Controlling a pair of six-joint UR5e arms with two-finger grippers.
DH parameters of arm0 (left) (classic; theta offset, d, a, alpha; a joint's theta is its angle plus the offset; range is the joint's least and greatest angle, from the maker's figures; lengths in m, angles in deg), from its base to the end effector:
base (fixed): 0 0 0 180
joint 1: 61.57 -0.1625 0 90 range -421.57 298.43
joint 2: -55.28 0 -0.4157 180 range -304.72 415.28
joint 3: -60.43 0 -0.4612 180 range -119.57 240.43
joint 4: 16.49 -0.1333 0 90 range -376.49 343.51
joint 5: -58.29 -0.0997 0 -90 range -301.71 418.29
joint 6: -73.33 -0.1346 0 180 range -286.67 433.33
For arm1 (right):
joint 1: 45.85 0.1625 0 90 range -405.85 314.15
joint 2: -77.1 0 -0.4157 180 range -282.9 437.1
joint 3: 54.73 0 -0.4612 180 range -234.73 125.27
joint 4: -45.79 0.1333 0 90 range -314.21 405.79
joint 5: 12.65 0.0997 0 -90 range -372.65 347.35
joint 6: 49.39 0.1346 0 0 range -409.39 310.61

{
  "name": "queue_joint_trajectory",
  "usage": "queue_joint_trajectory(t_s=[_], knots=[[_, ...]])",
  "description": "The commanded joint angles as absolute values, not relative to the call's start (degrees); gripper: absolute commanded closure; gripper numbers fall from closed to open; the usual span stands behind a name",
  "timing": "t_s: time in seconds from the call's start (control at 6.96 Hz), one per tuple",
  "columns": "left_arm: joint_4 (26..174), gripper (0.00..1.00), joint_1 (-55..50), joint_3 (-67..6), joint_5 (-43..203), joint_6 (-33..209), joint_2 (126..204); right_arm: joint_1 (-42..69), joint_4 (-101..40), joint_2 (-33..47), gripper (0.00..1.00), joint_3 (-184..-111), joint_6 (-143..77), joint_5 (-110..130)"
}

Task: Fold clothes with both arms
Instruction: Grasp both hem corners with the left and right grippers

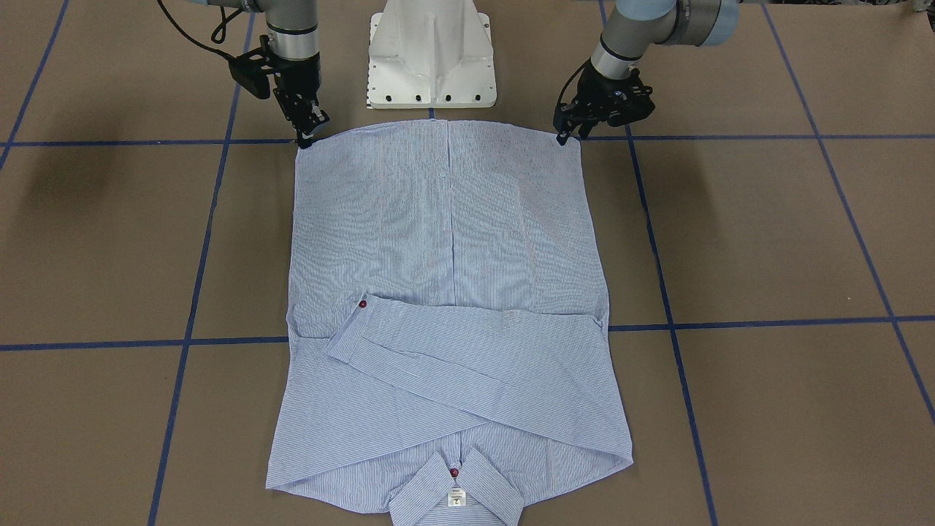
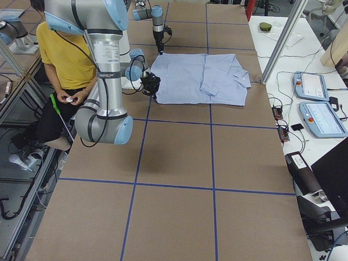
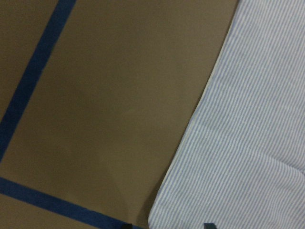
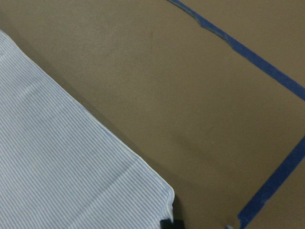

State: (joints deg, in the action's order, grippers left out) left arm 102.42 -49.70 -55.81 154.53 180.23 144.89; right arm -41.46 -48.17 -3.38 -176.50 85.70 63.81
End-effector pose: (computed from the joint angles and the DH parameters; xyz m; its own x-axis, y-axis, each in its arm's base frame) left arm 0.5422 -0.2352 0.3729 0.5061 -0.4017 -0.7632 0.2767 0.9138 -0.2974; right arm -0.5596 -0.2083 0.3117 0.4068 0.7218 0.5600 -0.7140 0.6336 -0.2980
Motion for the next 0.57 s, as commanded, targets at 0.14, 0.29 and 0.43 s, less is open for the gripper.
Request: queue_joint_trajectory(t_s=[0.14,0.29,0.43], knots=[[102.34,0.52,-49.71,-55.68,154.53,180.29,145.19,-41.46,-48.07,-3.32,1.0,-176.54,85.7,63.81],[102.42,0.52,-49.71,-55.59,154.53,180.21,145.19,-41.46,-48.07,-3.32,1.0,-176.63,85.7,63.81],[102.34,0.53,-49.71,-55.5,154.53,180.21,145.1,-41.46,-48.07,-3.32,1.0,-176.63,85.7,63.81]])
